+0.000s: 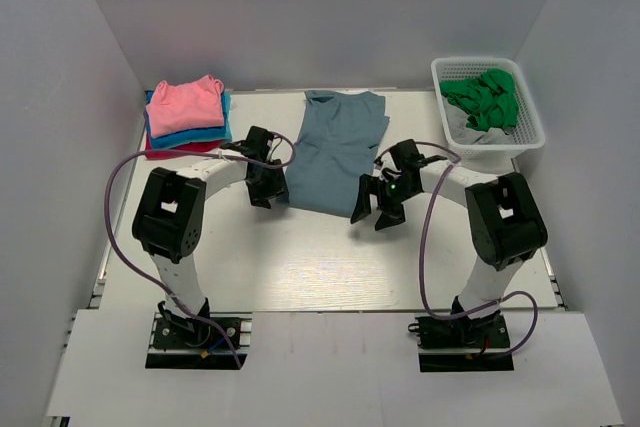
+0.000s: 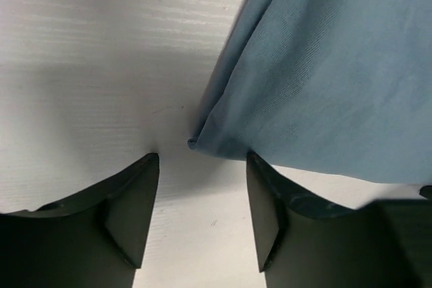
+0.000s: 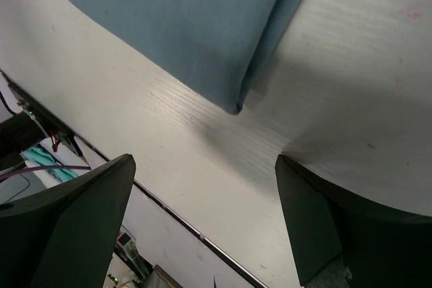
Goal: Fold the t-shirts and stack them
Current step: Fold the folded rectangular tshirt in 1/3 of the way, then grab one side of the 2/3 rectangular tshirt with both arms, then fold the long partially folded tshirt into a neat square
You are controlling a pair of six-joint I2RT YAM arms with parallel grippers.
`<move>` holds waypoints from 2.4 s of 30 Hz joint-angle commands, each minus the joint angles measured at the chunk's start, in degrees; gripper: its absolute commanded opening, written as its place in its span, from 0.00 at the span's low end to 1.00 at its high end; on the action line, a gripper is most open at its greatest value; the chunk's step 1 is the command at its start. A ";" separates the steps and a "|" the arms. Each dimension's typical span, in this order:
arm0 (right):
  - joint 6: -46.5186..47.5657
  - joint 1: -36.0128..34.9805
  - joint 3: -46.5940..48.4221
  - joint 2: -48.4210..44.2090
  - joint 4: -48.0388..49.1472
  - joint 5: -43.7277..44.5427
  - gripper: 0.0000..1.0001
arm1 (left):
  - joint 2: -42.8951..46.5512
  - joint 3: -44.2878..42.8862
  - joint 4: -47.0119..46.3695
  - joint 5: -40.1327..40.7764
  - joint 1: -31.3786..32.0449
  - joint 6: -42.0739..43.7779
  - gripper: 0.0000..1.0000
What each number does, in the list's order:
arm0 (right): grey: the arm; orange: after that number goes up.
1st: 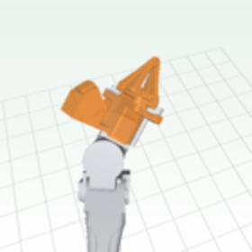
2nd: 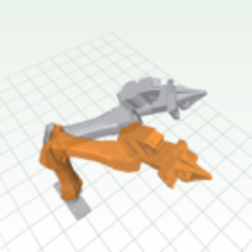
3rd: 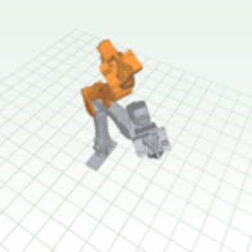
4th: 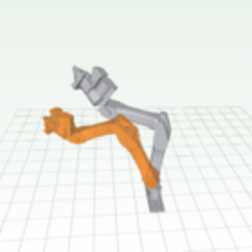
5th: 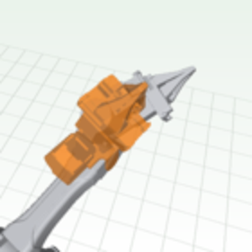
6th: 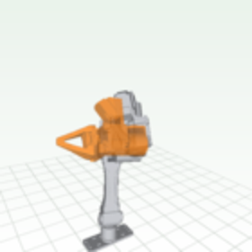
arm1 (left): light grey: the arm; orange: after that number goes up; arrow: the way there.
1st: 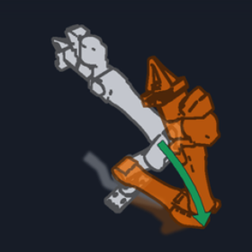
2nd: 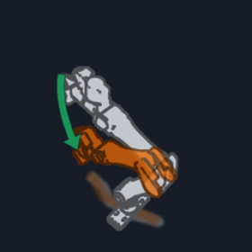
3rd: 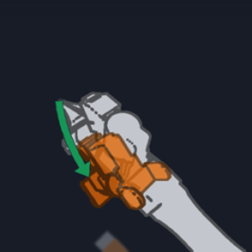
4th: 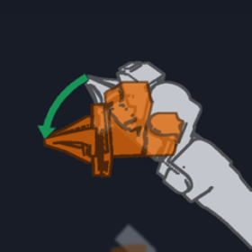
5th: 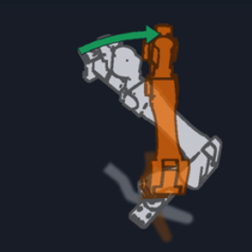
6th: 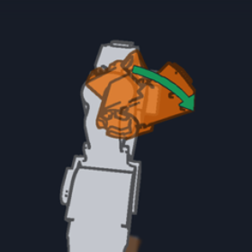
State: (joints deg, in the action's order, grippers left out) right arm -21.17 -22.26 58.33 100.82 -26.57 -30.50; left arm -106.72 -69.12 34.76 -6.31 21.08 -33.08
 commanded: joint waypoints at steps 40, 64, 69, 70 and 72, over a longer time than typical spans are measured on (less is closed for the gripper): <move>8.59 -2.34 -0.91 -5.01 2.50 3.97 0.00 | 5.28 6.28 -4.19 -12.85 2.12 0.56 0.00; -5.64 -8.59 3.55 -33.58 -16.24 4.22 0.00 | 20.24 -19.73 32.23 -9.34 3.45 -2.08 0.00; -6.52 -6.83 7.68 -30.85 -15.18 6.59 0.00 | 13.06 -28.77 33.34 -5.05 2.91 -2.08 0.00; -6.60 -5.87 8.99 -30.59 -14.92 8.16 0.00 | 11.46 -30.70 34.48 -3.99 2.91 -2.08 0.00; -6.34 -4.56 9.26 -30.15 -14.22 8.44 0.00 | 8.56 -35.45 35.81 -2.75 2.91 -1.55 0.00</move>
State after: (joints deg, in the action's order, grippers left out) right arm -26.79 -28.69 64.03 70.81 -42.19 -24.53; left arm -95.26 -99.20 68.38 -13.32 24.21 -34.98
